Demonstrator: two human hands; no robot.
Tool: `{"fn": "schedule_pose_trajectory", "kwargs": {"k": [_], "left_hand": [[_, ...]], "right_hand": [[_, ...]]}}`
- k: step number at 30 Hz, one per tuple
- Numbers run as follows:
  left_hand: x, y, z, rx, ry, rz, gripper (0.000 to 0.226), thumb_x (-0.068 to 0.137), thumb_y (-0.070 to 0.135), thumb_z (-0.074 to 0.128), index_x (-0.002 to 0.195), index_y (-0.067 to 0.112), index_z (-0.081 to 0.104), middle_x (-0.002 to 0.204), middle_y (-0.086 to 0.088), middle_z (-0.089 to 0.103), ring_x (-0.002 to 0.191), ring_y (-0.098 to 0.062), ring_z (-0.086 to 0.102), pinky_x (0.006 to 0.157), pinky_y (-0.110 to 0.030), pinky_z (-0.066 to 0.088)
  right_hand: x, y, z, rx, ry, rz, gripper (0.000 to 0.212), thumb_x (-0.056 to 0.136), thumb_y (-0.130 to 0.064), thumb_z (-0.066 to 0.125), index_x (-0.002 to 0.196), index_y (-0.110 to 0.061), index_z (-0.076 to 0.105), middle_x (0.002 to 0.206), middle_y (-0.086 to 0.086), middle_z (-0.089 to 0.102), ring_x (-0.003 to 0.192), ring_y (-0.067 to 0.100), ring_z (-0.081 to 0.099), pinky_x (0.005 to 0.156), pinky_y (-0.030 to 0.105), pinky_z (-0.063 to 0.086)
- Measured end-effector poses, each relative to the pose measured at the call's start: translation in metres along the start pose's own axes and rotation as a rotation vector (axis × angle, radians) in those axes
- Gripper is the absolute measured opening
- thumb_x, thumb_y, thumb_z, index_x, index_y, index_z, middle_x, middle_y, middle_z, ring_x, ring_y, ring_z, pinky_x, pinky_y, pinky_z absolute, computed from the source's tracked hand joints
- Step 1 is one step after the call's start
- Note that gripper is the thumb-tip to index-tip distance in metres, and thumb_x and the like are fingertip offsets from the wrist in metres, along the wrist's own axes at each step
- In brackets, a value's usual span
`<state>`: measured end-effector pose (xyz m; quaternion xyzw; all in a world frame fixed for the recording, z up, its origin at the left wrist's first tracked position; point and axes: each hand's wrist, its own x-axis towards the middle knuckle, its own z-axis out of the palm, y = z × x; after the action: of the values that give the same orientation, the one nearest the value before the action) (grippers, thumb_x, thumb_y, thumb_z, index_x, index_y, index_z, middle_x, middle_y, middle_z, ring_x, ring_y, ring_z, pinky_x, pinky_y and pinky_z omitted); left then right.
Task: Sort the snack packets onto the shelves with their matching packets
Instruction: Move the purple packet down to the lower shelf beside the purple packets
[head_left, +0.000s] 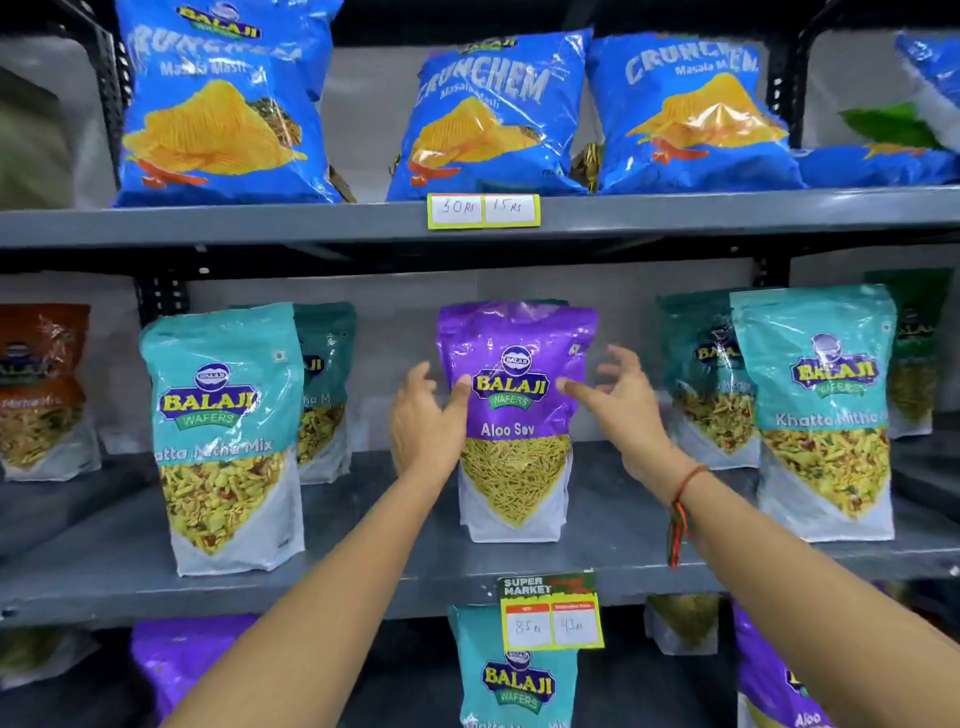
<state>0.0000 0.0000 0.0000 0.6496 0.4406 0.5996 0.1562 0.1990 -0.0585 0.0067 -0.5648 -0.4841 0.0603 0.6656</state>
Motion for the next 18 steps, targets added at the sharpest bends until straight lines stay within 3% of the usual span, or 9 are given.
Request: {"fn": "schedule_pose_trajectory", "kwargs": {"k": [3, 6, 9, 12, 18], "left_hand": [[-0.004, -0.015, 0.011, -0.041, -0.02, -0.078, 0.036, 0.091, 0.047, 0.06, 0.112, 0.017, 0.066, 0.1, -0.005, 0.075, 0.098, -0.027, 0.068, 0.082, -0.034, 0.046], [-0.01, -0.022, 0.022, -0.109, 0.034, -0.082, 0.02, 0.092, 0.037, 0.063, 0.091, 0.019, 0.071, 0.076, 0.002, 0.068, 0.081, -0.025, 0.069, 0.075, -0.034, 0.049], [-0.007, -0.024, 0.029, -0.123, 0.097, -0.1, 0.017, 0.091, 0.033, 0.065, 0.085, 0.019, 0.072, 0.073, 0.004, 0.066, 0.075, -0.023, 0.067, 0.076, -0.035, 0.051], [-0.009, -0.023, 0.027, -0.161, 0.147, -0.119, 0.016, 0.09, 0.032, 0.067, 0.086, 0.018, 0.073, 0.073, 0.004, 0.068, 0.07, -0.018, 0.064, 0.076, -0.034, 0.052], [-0.029, -0.019, -0.012, -0.284, 0.201, -0.021, 0.012, 0.089, 0.029, 0.068, 0.079, 0.023, 0.069, 0.07, 0.003, 0.069, 0.065, -0.01, 0.061, 0.071, -0.034, 0.054]], "right_hand": [[0.0, 0.019, 0.008, 0.166, -0.238, 0.145, 0.041, 0.077, -0.028, 0.081, 0.115, -0.017, 0.068, 0.101, -0.001, 0.076, 0.086, 0.011, 0.07, 0.076, 0.022, 0.051], [0.004, 0.036, 0.014, 0.178, -0.238, 0.14, 0.008, 0.082, -0.023, 0.076, 0.089, -0.018, 0.078, 0.084, 0.002, 0.079, 0.07, 0.013, 0.068, 0.068, 0.02, 0.052], [0.011, 0.04, 0.015, 0.219, -0.195, 0.14, 0.007, 0.084, -0.019, 0.074, 0.081, -0.015, 0.078, 0.079, 0.005, 0.079, 0.066, 0.012, 0.068, 0.068, 0.026, 0.054], [0.006, 0.03, 0.013, 0.191, -0.178, 0.089, 0.011, 0.085, -0.017, 0.074, 0.084, -0.008, 0.078, 0.063, -0.007, 0.076, 0.063, 0.007, 0.066, 0.061, 0.017, 0.056], [-0.031, -0.006, 0.008, 0.32, -0.209, 0.002, 0.009, 0.089, -0.009, 0.068, 0.092, -0.004, 0.075, 0.063, -0.013, 0.076, 0.059, -0.002, 0.069, 0.056, 0.012, 0.052]]}}
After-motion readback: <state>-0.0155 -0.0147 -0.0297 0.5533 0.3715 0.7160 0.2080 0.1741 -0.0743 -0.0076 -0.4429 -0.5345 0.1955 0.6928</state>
